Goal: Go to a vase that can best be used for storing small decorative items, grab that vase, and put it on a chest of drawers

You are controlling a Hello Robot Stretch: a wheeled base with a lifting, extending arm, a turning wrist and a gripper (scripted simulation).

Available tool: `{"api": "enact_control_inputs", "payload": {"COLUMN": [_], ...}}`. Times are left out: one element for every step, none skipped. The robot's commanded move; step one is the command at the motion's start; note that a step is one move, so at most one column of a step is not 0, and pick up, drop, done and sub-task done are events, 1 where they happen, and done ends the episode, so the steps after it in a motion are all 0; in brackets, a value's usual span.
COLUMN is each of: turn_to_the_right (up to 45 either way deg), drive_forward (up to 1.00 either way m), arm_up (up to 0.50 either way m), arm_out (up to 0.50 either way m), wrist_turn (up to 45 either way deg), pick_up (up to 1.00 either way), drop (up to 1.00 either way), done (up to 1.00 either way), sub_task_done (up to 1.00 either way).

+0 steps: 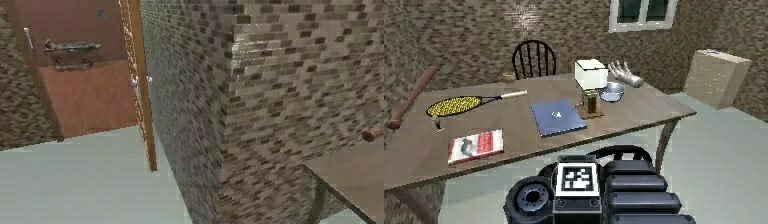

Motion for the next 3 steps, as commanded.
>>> {"api": "enact_control_inputs", "payload": {"turn_to_the_right": [-33.0, 0.0, -9.0], "drive_forward": [0.0, 1.0, 0.0], "arm_up": [0.0, 0.0, 0.0], "arm_out": [0.0, 0.0, 0.0], "wrist_turn": [0.0, 0.0, 0.0], "pick_up": [0.0, 0.0, 0.0], "drop": [0.0, 0.0, 0.0], "done": [0.0, 0.0, 0.0], "sub_task_done": [0.0, 0.0, 0.0]}}
